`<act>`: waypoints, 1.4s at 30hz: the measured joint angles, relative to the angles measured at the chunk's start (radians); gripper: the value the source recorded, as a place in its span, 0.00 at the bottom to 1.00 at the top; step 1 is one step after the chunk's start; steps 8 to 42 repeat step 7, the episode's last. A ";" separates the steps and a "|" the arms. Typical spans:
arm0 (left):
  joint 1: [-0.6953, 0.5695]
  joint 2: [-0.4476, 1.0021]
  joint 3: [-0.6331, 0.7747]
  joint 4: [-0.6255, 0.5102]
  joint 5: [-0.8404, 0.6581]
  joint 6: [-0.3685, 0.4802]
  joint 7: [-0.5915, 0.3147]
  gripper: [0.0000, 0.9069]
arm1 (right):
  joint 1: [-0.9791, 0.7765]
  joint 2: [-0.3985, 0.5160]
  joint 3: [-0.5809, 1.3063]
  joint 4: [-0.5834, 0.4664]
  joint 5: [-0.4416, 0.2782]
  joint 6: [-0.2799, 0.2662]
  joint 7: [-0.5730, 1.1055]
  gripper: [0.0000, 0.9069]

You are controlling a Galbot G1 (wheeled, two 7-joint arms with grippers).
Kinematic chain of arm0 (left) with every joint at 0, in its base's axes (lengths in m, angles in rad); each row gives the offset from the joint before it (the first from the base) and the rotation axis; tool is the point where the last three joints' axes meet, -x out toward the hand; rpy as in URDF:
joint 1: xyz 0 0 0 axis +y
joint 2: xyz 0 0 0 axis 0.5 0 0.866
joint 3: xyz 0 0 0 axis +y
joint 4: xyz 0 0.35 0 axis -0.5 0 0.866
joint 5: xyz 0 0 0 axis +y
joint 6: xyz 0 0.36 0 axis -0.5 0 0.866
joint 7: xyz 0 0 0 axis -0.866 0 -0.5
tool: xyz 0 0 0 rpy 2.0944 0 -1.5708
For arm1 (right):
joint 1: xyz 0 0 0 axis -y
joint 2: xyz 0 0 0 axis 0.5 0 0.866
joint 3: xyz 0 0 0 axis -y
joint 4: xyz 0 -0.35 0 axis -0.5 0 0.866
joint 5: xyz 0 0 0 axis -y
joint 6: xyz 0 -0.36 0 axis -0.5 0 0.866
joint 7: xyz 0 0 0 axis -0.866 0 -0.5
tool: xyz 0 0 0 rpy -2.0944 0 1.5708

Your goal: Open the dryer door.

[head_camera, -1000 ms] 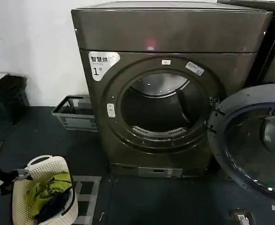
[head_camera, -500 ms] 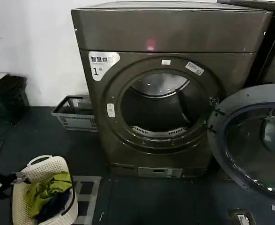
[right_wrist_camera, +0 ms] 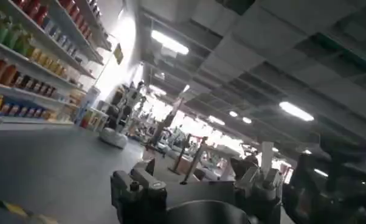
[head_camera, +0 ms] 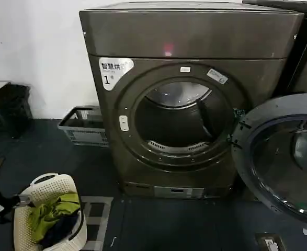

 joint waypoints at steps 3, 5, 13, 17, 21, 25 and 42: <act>-0.003 -0.007 0.006 0.000 0.002 0.000 0.001 1.00 | -0.001 0.000 0.000 -0.012 0.000 0.004 -0.001 1.00; -0.007 -0.012 0.009 -0.002 0.004 0.000 0.002 1.00 | -0.003 -0.001 0.001 -0.017 0.000 0.004 -0.002 1.00; -0.007 -0.015 0.011 -0.002 0.005 0.000 0.003 1.00 | -0.003 -0.001 0.003 -0.021 0.000 0.005 -0.003 1.00; -0.007 -0.015 0.011 -0.002 0.005 0.000 0.003 1.00 | -0.003 -0.001 0.003 -0.021 0.000 0.005 -0.003 1.00; -0.007 -0.015 0.011 -0.002 0.005 0.000 0.003 1.00 | -0.003 -0.001 0.003 -0.021 0.000 0.005 -0.003 1.00; -0.007 -0.015 0.011 -0.002 0.005 0.000 0.003 1.00 | -0.003 -0.001 0.003 -0.021 0.000 0.005 -0.003 1.00; -0.007 -0.015 0.011 -0.002 0.005 0.000 0.003 1.00 | -0.003 -0.001 0.003 -0.021 0.000 0.005 -0.003 1.00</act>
